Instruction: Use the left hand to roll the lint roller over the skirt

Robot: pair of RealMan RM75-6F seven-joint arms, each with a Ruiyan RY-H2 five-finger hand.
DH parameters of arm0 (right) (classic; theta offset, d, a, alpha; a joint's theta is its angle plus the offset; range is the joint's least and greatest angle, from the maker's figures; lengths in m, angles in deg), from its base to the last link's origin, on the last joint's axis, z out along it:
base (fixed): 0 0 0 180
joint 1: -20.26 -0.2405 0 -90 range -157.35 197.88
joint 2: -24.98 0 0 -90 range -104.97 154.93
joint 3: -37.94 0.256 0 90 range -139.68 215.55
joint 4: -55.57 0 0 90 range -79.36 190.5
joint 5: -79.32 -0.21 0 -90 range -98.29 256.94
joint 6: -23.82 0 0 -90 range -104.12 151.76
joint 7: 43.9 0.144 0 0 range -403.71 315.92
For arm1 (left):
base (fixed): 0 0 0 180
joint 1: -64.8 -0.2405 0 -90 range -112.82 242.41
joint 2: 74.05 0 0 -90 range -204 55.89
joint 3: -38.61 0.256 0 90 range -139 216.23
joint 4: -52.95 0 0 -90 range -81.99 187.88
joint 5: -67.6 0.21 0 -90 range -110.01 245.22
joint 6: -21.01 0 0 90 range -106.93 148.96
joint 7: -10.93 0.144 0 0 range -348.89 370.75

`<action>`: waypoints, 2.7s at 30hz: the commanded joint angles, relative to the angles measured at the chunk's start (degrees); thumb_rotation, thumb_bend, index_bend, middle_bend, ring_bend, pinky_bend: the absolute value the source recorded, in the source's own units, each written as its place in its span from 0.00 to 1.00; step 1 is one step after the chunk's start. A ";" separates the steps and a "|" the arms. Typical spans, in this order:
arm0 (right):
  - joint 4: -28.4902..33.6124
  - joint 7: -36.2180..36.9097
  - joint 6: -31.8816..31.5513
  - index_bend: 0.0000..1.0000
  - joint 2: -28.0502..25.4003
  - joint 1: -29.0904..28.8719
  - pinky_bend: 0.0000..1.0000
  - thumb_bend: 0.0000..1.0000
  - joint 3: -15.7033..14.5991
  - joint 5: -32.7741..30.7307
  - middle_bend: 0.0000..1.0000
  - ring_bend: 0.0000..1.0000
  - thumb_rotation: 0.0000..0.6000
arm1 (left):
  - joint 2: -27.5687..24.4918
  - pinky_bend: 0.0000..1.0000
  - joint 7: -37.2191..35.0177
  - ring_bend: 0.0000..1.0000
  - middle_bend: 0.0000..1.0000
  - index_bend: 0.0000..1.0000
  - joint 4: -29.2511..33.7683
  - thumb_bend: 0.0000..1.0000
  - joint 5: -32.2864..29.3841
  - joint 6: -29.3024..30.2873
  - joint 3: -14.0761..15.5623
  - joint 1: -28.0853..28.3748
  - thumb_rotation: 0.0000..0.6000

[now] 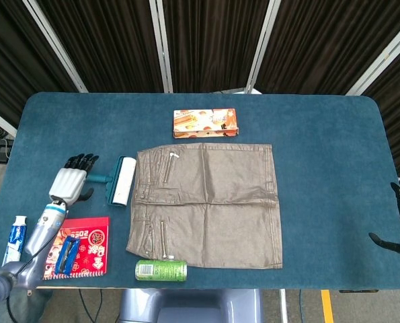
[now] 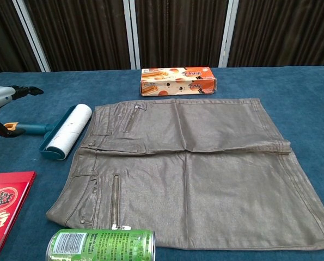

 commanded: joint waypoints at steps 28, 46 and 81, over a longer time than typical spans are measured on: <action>-1.71 -1.72 2.07 0.00 1.34 -1.04 0.00 0.00 0.56 -3.28 0.00 0.00 1.00 | 12.55 0.31 -4.50 0.28 0.35 0.30 -18.61 0.43 -0.75 -1.37 0.34 4.57 1.00; -1.89 -2.04 2.74 0.00 1.57 -1.39 0.00 0.00 0.43 -3.56 0.00 0.00 1.00 | 8.39 0.43 -5.47 0.40 0.51 0.51 -13.59 0.73 3.22 3.40 1.72 4.87 1.00; -5.22 3.14 8.28 0.00 0.54 -2.42 0.00 0.00 2.05 -9.76 0.00 0.00 1.00 | 3.68 0.43 38.17 0.40 0.51 0.52 17.18 0.71 -16.08 -11.92 -3.44 30.38 1.00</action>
